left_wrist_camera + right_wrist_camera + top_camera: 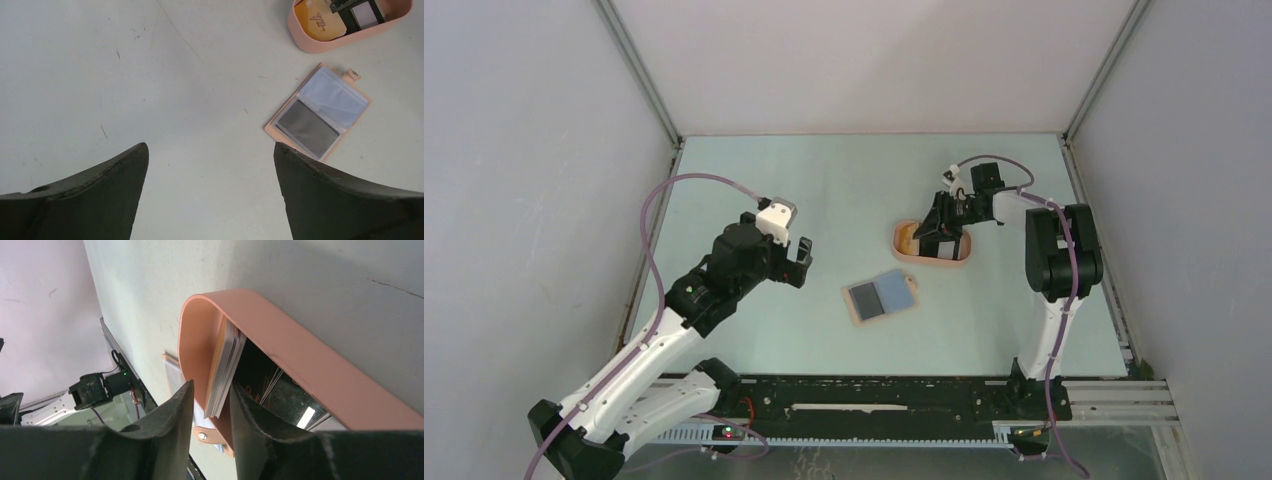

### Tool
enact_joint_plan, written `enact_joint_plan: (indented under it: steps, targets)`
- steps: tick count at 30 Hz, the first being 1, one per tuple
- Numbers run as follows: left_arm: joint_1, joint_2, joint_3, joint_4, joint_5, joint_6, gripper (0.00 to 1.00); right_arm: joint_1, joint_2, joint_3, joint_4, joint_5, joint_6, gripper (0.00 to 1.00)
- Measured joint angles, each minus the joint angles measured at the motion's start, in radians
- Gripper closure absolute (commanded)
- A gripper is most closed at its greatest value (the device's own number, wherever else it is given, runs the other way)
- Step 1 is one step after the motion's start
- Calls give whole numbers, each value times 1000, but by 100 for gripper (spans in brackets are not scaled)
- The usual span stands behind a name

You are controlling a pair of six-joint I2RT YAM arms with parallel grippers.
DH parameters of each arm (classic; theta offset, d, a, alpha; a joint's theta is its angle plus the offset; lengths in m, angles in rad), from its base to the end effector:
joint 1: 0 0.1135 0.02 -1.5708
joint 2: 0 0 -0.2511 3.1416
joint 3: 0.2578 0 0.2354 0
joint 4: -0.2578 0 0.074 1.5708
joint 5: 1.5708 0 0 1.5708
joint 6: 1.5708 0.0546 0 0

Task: Put the credit cards into the card holder
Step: Pick up the credit card from the storage box.

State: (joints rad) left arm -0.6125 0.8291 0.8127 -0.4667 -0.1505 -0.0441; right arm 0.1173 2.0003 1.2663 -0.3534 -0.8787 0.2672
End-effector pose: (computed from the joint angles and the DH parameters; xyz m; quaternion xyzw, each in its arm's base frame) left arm 0.1620 -0.1038 0.2955 0.2019 0.8300 -0.1055 0.5092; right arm 0.3768 0.0867 0.1375 -0.0357 0.8839 0.4468 0.1337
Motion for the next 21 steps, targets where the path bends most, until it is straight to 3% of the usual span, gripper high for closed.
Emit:
enact_joint_plan:
  steps: [9, 21]
  targets:
    - [1, 0, 0, 0, 2, 0, 0, 5, 17, 5, -3, -24, 0, 41]
    - [1, 2, 0, 0, 5, 0, 0, 51, 51, 24, -8, -47, 2, 38]
